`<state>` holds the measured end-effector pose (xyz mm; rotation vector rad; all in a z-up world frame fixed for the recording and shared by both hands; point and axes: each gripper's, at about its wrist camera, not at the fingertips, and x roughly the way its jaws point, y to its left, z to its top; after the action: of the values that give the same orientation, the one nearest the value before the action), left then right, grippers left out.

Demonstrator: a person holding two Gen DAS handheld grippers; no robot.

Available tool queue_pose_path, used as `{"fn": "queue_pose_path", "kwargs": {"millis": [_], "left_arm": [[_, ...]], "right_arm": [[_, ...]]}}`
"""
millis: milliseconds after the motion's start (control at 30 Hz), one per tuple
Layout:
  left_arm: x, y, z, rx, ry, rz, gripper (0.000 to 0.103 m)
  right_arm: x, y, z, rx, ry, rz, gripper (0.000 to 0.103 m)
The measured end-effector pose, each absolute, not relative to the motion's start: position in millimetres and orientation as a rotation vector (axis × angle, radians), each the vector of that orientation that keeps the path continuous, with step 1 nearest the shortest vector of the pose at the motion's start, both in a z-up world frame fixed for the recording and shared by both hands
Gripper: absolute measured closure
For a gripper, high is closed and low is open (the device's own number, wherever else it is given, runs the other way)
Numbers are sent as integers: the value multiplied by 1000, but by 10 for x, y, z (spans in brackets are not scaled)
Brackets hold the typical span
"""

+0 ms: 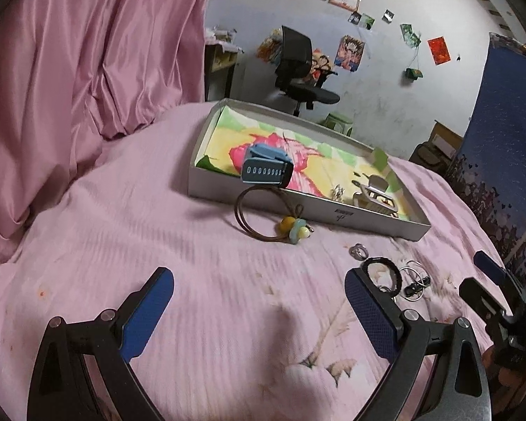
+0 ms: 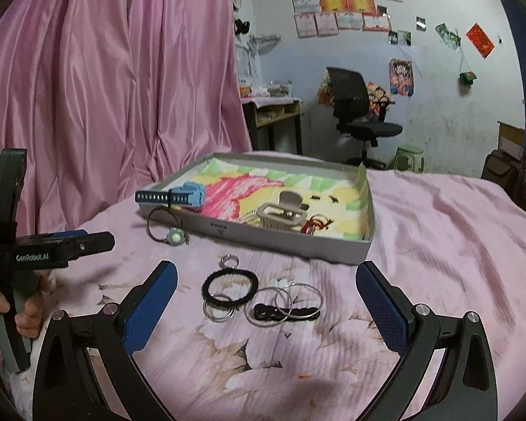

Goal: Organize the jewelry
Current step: 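Grasp the brown beaded hair tie with the left tool while the right tool grasps the black hair tie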

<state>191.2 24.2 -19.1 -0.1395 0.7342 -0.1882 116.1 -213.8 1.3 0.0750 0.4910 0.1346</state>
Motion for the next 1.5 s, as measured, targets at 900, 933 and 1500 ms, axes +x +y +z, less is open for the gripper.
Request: {"fn": "queue_pose_path", "kwargs": {"millis": [900, 933, 1500], "left_arm": [[2717, -24, -432, -122, 854, -268, 22], [2730, -26, -432, -122, 854, -270, 24], [2781, -162, -518, -86, 881, -340, 77]], "right_arm": [[1930, -1883, -382, 63, 761, 212, 72], [1949, -1874, -399, 62, 770, 212, 73], [2031, -1836, -497, 67, 831, 211, 79]]}}
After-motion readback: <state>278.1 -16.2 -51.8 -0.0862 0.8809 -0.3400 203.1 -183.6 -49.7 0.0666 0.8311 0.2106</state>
